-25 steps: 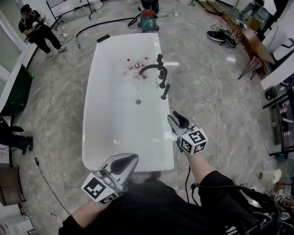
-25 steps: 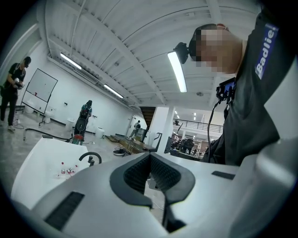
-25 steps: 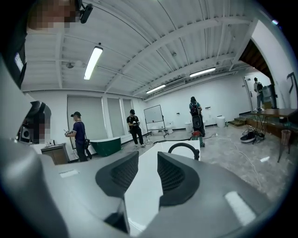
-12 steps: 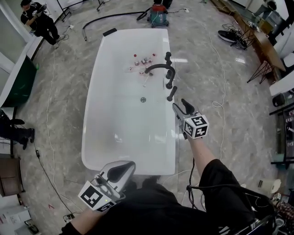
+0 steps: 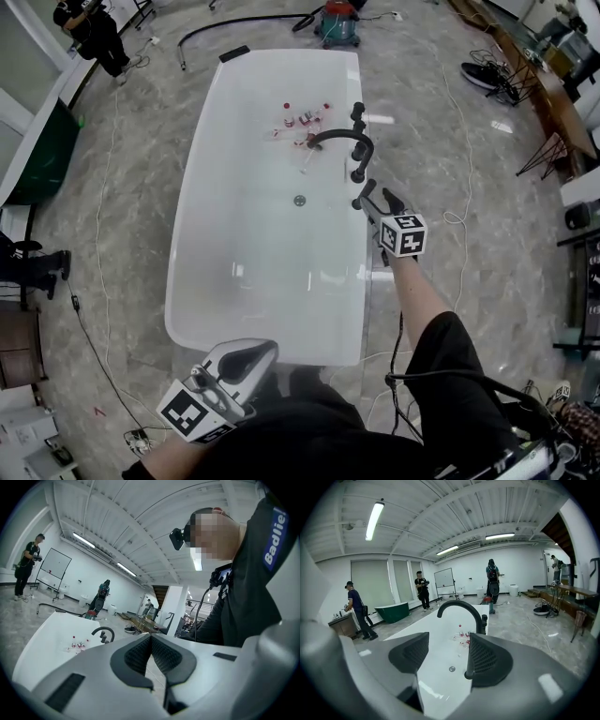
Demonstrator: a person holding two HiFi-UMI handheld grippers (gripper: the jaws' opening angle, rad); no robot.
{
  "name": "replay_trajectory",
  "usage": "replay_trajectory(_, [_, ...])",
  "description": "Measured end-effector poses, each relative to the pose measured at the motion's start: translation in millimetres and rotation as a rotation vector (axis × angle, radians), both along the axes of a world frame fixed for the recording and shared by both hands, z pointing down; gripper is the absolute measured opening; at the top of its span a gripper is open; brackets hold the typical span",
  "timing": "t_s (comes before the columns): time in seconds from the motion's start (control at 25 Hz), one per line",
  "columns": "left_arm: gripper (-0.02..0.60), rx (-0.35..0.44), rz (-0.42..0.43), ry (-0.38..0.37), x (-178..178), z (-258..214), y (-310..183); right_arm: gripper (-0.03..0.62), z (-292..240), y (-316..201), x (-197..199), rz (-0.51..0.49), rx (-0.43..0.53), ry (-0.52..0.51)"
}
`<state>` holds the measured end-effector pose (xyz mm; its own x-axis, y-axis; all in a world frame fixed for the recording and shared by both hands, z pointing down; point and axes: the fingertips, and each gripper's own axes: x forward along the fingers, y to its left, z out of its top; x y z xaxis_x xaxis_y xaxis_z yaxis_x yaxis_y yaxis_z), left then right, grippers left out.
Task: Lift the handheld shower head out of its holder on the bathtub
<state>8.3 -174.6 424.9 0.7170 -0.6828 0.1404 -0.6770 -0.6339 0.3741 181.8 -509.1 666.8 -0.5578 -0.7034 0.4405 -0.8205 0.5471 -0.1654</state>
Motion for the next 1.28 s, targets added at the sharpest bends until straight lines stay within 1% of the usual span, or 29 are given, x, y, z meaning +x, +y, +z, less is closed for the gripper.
replay_trajectory(0.4, [0.000, -0.031, -0.009, -0.007, -6, 25, -13, 0.265, 61, -57, 1, 0.049, -0.052, 0.095])
replay_trajectory(0.72, [0.000, -0.078, -0.023, -0.025, -18, 52, -13, 0.267, 111, -78, 3, 0.062, -0.104, 0.164])
replay_trajectory(0.88, [0.000, -0.102, -0.045, -0.031, -24, 66, -8, 0.265, 128, -86, -2, 0.035, -0.112, 0.197])
replay_trajectory(1.0, [0.000, -0.120, -0.051, -0.034, -25, 77, -5, 0.264, 138, -91, 1, 0.050, -0.127, 0.204])
replay_trajectory(1.04, [0.000, -0.126, -0.052, -0.034, -25, 81, -4, 0.259, 142, -92, 3, 0.057, -0.131, 0.207])
replay_trajectory(1.12, [0.000, -0.136, -0.051, -0.035, -24, 86, -2, 0.217, 147, -93, 6, 0.067, -0.135, 0.208])
replay_trajectory(1.16, [0.000, -0.139, -0.050, -0.035, -24, 88, -1, 0.180, 147, -93, 7, 0.072, -0.135, 0.205])
replay_trajectory(1.2, [0.000, -0.140, -0.051, -0.034, -24, 88, 0, 0.130, 147, -93, 8, 0.078, -0.135, 0.202])
replay_trajectory(1.28, [0.000, -0.143, -0.054, -0.032, -25, 89, 2, 0.130, 146, -91, 8, 0.084, -0.137, 0.200])
